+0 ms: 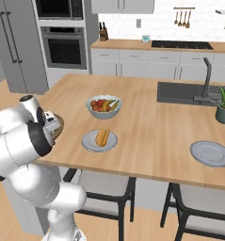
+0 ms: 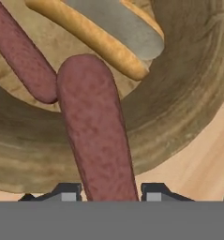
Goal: Place one bun and one sausage from the bowl on each plate.
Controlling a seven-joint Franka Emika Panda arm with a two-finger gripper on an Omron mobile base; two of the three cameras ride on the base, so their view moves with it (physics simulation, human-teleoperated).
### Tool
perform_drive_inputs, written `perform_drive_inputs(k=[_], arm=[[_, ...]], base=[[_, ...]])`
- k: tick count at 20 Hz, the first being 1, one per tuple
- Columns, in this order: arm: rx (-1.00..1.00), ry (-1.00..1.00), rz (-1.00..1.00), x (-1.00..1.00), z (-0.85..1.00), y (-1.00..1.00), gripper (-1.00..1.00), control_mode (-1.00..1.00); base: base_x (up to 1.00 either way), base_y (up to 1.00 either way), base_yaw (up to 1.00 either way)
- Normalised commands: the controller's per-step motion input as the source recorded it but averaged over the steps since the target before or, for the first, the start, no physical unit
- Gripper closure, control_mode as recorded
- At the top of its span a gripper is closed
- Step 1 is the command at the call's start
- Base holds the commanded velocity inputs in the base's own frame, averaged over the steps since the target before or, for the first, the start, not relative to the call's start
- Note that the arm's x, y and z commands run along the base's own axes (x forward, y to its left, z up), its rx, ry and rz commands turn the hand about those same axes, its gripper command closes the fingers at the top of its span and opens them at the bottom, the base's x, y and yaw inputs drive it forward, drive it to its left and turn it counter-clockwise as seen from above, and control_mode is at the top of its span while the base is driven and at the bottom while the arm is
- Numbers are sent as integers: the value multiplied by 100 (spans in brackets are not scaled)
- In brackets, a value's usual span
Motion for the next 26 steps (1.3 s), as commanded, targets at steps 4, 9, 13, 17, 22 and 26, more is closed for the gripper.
perform_drive_inputs(k=[4, 9, 13, 17, 22, 26], arm=[[5, 0, -17, -43, 53, -78, 100, -100], [4, 3, -28, -7, 34, -100, 100, -100], [0, 4, -27, 0, 7, -100, 100, -100], [0, 2, -13, 6, 0, -67, 100, -100], [0, 0, -3, 20, -11, -46, 100, -100], [5, 1, -17, 57, 0, -3, 100, -100]], base=[[0, 0, 0], [0, 0, 0], [0, 0, 0], [0, 0, 0], [0, 0, 0], [0, 0, 0]])
